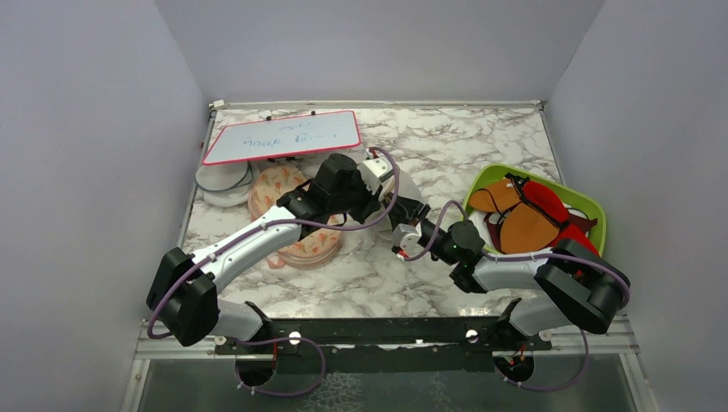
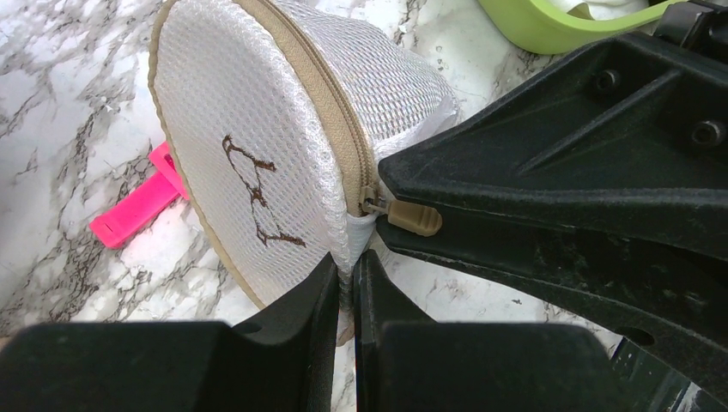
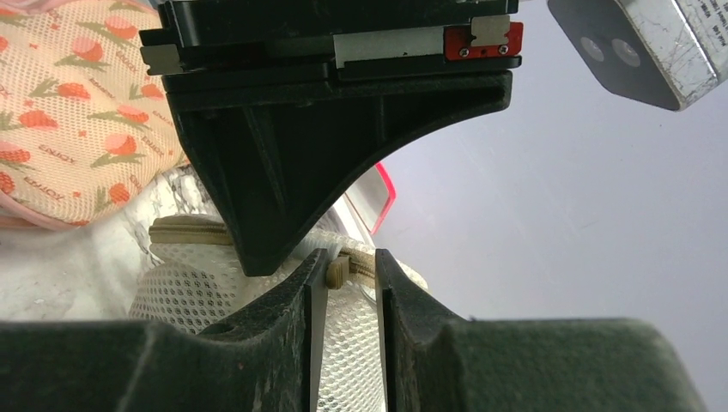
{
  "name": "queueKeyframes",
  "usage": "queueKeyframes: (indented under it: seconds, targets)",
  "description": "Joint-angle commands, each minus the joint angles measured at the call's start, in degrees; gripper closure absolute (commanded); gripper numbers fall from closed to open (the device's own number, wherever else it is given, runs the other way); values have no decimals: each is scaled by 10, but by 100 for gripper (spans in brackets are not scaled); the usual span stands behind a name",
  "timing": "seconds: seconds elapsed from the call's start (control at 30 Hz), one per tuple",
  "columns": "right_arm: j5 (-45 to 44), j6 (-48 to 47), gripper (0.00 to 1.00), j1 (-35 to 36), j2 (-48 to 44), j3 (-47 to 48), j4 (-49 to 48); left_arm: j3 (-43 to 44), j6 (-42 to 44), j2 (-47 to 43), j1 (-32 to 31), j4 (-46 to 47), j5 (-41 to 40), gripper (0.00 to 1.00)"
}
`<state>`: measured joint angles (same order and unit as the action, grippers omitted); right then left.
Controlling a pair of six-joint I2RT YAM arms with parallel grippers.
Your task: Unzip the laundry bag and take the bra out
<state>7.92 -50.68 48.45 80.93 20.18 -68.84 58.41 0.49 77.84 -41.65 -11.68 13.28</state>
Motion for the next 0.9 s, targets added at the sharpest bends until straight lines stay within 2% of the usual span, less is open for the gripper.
queueKeyframes:
  seconds: [0.0,0.23,0.4,0.5,0.6,0.7,0.87]
  targets:
    - [-15,2,77,3,9,1,-32,20,-8,2,-2,13,20,100]
    - [-26,8,87,3,11,7,-23,19,-6,2,-2,13,20,100]
    - [-43,17,90,3,12,10,-14,16,0,1,-2,14,28,100]
    - [-65,27,98,3,13,17,-3,10,7,-1,-2,20,35,100]
    - [-90,48,99,3,9,22,4,-4,21,-8,-2,35,36,100]
    - [-106,99,99,3,-20,26,48,-31,39,-22,-4,63,20,100]
    - [-133,249,99,3,-91,42,199,-114,113,-67,-27,135,-31,100]
